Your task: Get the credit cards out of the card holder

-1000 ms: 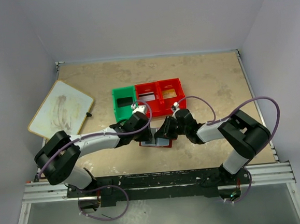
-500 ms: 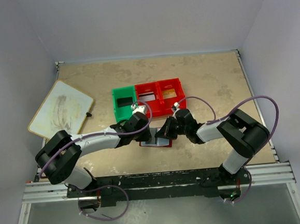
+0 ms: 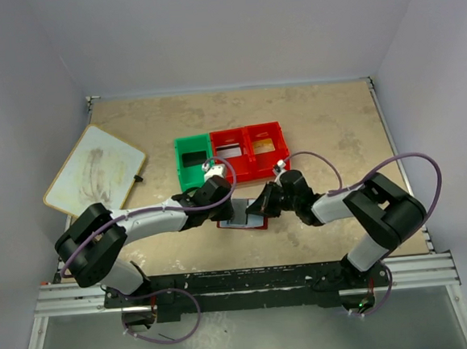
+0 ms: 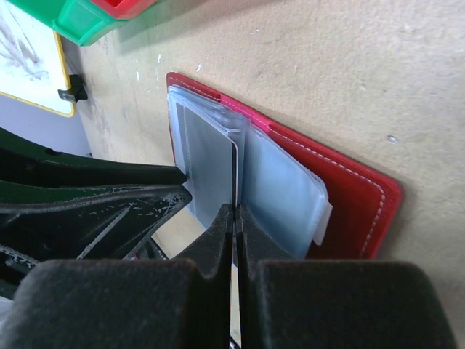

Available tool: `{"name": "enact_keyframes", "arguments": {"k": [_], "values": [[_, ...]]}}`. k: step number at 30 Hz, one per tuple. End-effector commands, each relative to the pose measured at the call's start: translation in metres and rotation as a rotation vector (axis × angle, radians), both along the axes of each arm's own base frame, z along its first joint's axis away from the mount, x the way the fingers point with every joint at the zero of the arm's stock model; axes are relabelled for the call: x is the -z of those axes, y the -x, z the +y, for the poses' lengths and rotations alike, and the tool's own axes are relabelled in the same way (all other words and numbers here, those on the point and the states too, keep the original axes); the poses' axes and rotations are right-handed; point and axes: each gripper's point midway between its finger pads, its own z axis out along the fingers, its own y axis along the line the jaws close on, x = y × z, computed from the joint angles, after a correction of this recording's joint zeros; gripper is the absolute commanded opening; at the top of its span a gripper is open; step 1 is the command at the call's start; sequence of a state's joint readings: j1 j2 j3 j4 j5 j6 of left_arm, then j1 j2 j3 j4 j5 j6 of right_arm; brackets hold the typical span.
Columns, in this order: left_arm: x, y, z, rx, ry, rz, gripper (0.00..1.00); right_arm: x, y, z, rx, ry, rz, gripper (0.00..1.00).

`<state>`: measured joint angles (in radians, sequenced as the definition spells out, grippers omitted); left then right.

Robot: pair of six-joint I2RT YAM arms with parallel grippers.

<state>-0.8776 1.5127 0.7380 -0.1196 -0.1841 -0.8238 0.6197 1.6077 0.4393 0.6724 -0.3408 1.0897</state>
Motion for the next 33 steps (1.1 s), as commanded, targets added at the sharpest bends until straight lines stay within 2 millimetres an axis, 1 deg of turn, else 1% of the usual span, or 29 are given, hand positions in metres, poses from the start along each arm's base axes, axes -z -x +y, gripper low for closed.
{"name": "enact_keyframes", "arguments": {"k": [1, 7, 9, 12, 16, 22, 25, 29, 33], "values": [[0.017, 0.007, 0.020, -0.023, -0.094, 0.036, 0.23, -0.004, -0.002, -0.006, 0.012, -0.008, -0.013, 0.00], [0.015, 0.007, 0.016, -0.006, -0.076, 0.034, 0.22, -0.005, -0.002, -0.005, -0.001, -0.016, -0.013, 0.01], [0.015, 0.008, 0.014, 0.007, -0.065, 0.036, 0.21, -0.007, -0.002, -0.002, -0.014, -0.030, -0.023, 0.05], [0.016, 0.009, 0.013, 0.017, -0.069, 0.041, 0.17, -0.010, -0.002, 0.002, -0.032, -0.050, -0.027, 0.11], [0.017, 0.010, 0.014, 0.016, -0.079, 0.045, 0.10, -0.010, 0.000, 0.003, -0.034, -0.058, -0.022, 0.12], [0.020, 0.010, 0.018, 0.003, -0.095, 0.048, 0.07, -0.011, 0.002, 0.000, -0.019, -0.066, -0.022, 0.15], [0.019, 0.010, 0.018, 0.005, -0.096, 0.047, 0.05, -0.013, 0.002, 0.003, -0.038, -0.078, -0.029, 0.15], [0.020, 0.010, 0.017, 0.013, -0.097, 0.050, 0.04, -0.006, -0.002, 0.005, -0.050, -0.055, -0.028, 0.16], [0.021, 0.010, 0.017, 0.014, -0.099, 0.054, 0.04, -0.010, -0.002, 0.010, -0.068, -0.092, -0.038, 0.14]]}}
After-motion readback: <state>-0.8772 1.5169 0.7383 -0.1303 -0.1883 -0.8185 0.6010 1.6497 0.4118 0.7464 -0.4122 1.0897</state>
